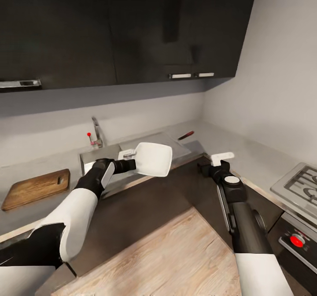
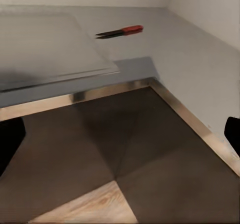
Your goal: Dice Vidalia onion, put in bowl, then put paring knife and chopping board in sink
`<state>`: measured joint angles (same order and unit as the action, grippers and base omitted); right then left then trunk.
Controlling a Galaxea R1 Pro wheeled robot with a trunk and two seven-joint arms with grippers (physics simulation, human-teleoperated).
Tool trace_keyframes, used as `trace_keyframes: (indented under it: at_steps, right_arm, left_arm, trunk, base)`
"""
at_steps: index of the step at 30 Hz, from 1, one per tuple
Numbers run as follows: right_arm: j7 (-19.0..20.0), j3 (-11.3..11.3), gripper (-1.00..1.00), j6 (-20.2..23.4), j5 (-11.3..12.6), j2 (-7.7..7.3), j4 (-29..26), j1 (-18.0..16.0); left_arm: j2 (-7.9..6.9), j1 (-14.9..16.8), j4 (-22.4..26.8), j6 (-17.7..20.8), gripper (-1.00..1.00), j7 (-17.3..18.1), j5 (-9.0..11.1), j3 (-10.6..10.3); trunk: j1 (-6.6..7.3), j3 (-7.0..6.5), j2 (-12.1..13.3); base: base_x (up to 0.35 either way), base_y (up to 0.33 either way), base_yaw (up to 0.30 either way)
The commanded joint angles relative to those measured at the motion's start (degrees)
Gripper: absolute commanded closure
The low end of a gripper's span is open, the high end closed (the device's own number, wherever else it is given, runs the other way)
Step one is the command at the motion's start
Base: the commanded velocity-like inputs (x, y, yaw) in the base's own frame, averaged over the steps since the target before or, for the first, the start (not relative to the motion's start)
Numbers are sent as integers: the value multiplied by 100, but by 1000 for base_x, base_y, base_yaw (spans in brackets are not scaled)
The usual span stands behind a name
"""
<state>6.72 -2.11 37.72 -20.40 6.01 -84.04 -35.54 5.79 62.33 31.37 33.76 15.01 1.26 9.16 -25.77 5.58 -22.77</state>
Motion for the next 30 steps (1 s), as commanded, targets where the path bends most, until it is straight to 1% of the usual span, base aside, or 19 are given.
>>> trace_keyframes:
  at_steps: [1, 21, 25, 30]
  right_arm:
    - [58, -12, -100, 25, -61, 6, -13, -5]
    - [58, -11, -100, 25, -61, 6, -11, -5]
    - [58, -11, -100, 25, -61, 6, -11, -5]
    - [58, -12, -100, 25, -61, 6, -15, -5]
  left_arm:
    - [8, 7, 6, 43, 100, 19, 23, 42]
    - [10, 6, 3, 43, 100, 19, 23, 39]
    - [10, 5, 7, 43, 100, 19, 23, 42]
    - [10, 4, 6, 43, 100, 19, 23, 42]
  trunk:
    - [-1, 14, -14]
    - [-1, 14, -14]
    - [-1, 14, -14]
    - [-1, 14, -14]
  base:
    - [-280, 218, 184]
    - [-268, 229, 185]
    - [-108, 245, 197]
    - [-7, 210, 248]
